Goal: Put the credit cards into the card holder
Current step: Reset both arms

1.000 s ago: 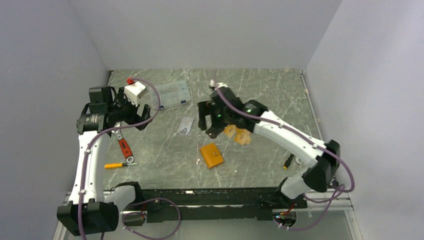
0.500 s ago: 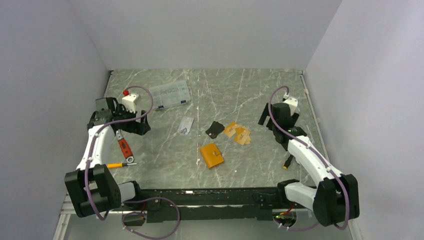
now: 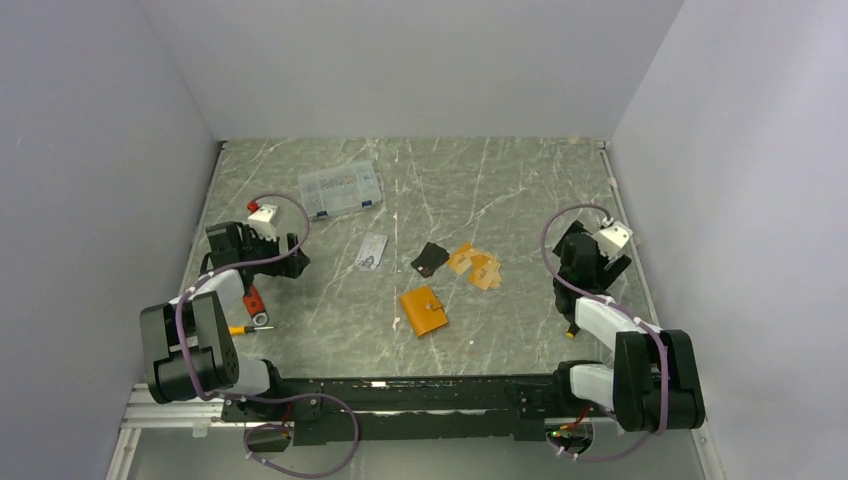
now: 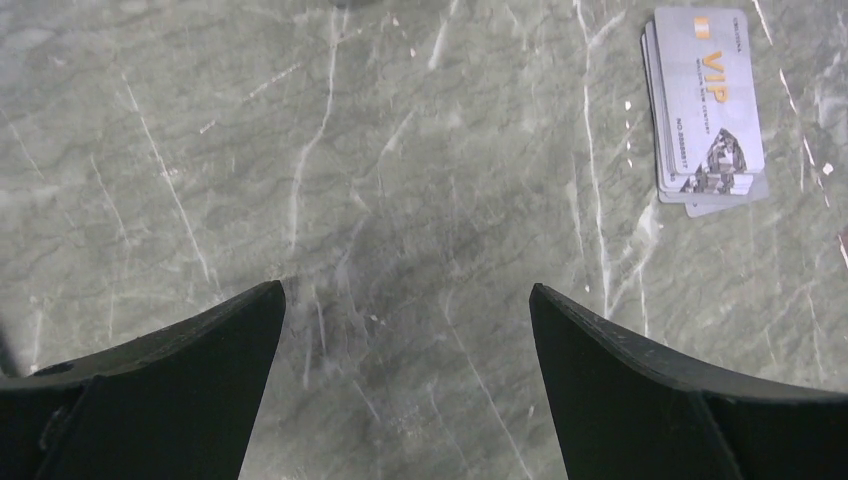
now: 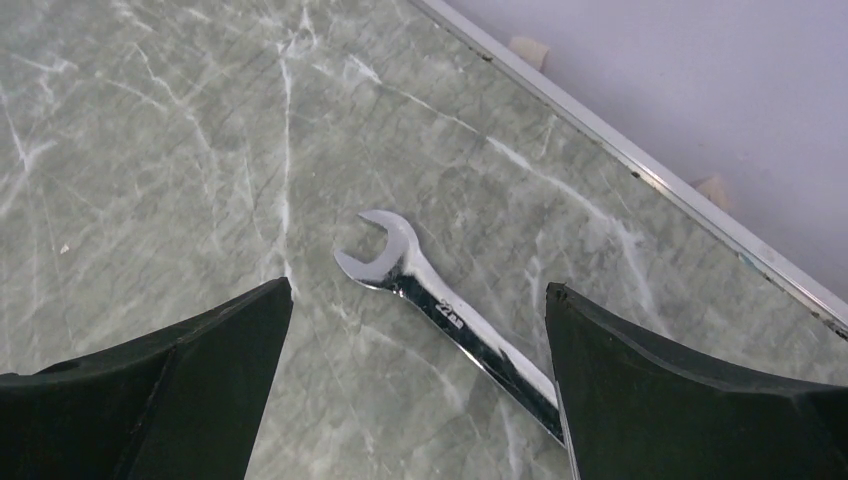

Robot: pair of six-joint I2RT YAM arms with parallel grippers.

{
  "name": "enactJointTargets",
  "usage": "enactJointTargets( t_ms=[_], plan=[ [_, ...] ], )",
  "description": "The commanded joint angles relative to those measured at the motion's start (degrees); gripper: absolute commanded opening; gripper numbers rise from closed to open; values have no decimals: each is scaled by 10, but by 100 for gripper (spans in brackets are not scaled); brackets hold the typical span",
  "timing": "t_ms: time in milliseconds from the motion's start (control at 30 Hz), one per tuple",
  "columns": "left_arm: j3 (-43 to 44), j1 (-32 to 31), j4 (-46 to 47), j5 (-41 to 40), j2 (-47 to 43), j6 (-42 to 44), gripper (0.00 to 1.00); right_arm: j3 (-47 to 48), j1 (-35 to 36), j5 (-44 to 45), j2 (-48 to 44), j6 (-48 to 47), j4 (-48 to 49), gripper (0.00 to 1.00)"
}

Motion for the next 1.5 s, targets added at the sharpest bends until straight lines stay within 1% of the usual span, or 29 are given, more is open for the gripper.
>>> enactJointTargets(
  t_ms=[0, 167, 267, 400, 500, 567, 700, 767, 800, 833, 867, 900, 967, 1033, 1067, 1100, 1133, 1167, 1200, 1233, 1267, 1300, 1333, 1400, 1433, 1467],
  plan=[
    [-24, 2, 150, 18, -25, -30, 99, -27, -14, 15, 10, -26, 149, 100],
    [-52, 2, 211, 2, -43, -40, 99, -48, -25, -6, 30, -32, 207, 100],
    [-54, 2, 230, -8, -41, -48, 99, -52, -26, -27, 36, -37, 229, 100],
    [-61, 2, 289, -33, -28, -63, 99, -43, -26, -51, 66, -58, 263, 100],
    [-37, 2, 274, -48, -8, -80, 99, -43, -26, -62, 92, -69, 294, 100],
    [-40, 2, 281, -51, -8, -85, 99, -49, -25, -68, 106, -84, 326, 100],
    [-78, 1, 348, -65, -24, -116, 99, -52, -22, -96, 110, -104, 337, 100],
    [-114, -2, 435, -75, -20, -146, 99, -60, -22, -102, 107, -107, 351, 100],
    [-125, -14, 462, -82, -17, -139, 99, -63, -22, -104, 106, -108, 357, 100],
    [-121, -34, 434, -123, -28, -107, 99, -64, -22, -104, 105, -110, 359, 100],
    [-124, -61, 432, -158, -30, -89, 99, -67, -22, -105, 105, -113, 365, 100],
    [-130, -83, 449, -182, -26, -73, 99, -71, -22, -105, 106, -118, 374, 100],
    [-135, -111, 439, -226, -35, -56, 99, -81, -4, -111, 106, -130, 396, 100],
    [-159, -114, 486, -250, -32, -62, 99, -91, 3, -131, 112, -148, 421, 100],
    [-182, -118, 545, -258, -24, -61, 99, -95, 6, -156, 119, -158, 437, 100],
    [-204, -135, 594, -278, -14, -55, 99, -105, 7, -164, 149, -167, 477, 100],
    [-205, -146, 586, -298, -17, -47, 99, -117, 10, -156, 188, -186, 573, 100],
    [-200, -148, 560, -302, -26, -45, 99, -100, 11, -155, 164, -166, 504, 100],
    [-200, -148, 563, -301, -24, -46, 99, -78, -1, -170, 155, -146, 424, 100],
    [-203, -148, 584, -300, -16, -47, 99, -71, -9, -176, 181, -161, 458, 100],
    [-203, -147, 586, -298, -14, -47, 99, -56, -6, -170, 173, -152, 400, 100],
    [-200, -147, 571, -298, -19, -47, 99, -56, -9, -178, 166, -143, 393, 100],
    [-196, -146, 557, -295, -23, -46, 99, -64, -9, -177, 178, -160, 443, 100],
    [-196, -141, 566, -287, -17, -50, 99, -59, -9, -179, 164, -145, 404, 100],
    [-198, -140, 575, -283, -16, -51, 99, -63, -9, -174, 171, -155, 433, 100],
    [-200, -140, 576, -283, -17, -51, 99, -66, -8, -174, 173, -159, 434, 100]
  ],
)
